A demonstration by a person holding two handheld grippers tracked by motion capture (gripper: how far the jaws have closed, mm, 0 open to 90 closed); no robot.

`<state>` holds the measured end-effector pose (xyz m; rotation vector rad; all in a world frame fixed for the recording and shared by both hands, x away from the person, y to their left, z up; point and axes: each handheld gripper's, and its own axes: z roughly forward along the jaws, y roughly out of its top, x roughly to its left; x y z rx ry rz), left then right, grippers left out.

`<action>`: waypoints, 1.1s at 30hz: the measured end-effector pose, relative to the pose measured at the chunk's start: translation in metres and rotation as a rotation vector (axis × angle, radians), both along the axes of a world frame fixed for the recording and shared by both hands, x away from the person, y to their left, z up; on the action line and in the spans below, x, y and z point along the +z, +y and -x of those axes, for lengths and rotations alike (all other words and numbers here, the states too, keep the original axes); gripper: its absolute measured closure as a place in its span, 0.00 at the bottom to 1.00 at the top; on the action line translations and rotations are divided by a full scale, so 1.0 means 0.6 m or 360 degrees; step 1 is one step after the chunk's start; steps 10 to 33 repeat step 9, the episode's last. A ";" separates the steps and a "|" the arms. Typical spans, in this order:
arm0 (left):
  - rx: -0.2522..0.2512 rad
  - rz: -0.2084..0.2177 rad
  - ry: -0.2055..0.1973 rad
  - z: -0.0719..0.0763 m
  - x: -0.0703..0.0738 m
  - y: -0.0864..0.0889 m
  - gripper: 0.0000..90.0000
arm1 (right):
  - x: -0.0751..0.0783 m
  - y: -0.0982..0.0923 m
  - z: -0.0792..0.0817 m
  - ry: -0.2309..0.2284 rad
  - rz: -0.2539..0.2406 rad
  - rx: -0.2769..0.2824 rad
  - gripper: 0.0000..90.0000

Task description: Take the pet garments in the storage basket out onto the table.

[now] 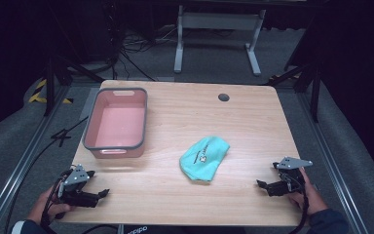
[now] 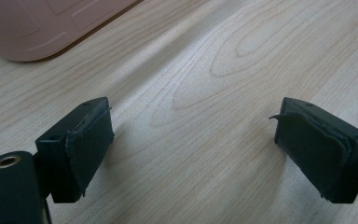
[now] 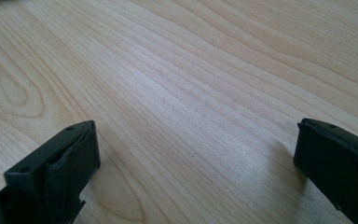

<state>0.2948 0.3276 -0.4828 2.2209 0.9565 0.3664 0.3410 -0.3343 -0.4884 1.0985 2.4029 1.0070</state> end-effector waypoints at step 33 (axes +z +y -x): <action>0.0006 -0.0008 0.0000 0.000 0.000 -0.002 0.11 | 0.000 0.000 0.000 -0.0001 -0.0001 -0.0002 0.01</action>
